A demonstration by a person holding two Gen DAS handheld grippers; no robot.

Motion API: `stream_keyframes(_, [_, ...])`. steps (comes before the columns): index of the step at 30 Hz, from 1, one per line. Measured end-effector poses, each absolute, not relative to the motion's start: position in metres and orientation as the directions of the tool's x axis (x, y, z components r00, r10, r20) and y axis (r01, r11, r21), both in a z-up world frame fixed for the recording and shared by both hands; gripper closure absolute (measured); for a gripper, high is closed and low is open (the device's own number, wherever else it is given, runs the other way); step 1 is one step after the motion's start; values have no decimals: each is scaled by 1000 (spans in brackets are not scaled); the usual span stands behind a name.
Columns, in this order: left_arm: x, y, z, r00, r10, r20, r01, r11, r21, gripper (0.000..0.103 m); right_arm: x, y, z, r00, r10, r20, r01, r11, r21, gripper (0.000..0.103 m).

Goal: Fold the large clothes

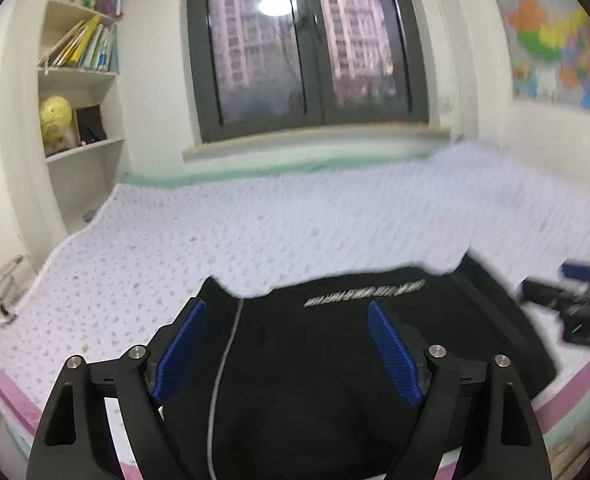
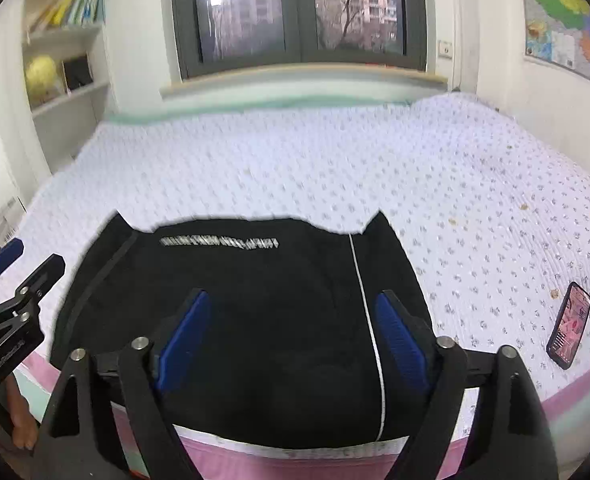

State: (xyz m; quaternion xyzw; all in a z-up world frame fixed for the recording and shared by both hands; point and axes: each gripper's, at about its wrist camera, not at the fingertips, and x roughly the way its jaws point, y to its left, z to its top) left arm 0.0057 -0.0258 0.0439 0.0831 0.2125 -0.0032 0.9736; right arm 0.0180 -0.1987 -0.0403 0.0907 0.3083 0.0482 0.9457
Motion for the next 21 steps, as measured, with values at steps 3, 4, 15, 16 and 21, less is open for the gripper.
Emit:
stream_keyframes(3, [-9,-11,59,908,-8,-418,51,995,91,18,12,-188,-30,811,168,-561,-51,975,218,12])
stream_keyframes(4, [-8,-12,60,909,-4,-418,41,996,80,18,10,-187,-27,812,171,-557,-54,974,220,12])
stream_keyframes(15, [-1,-6,42,886,25,-463,-5,999,44,18,7,-176,-46,794,169,-583,-55,977,208,11])
stream_keyframes(16, [-1,-6,39,883,31,-469,-10,999,46,18,7,-176,-48,791,170,-588,-54,976,210,12])
stream_keyframes(21, [6,-4,28,864,59,-500,-33,998,61,18,12,-173,-59,772,169,-613,-46,976,212,11])
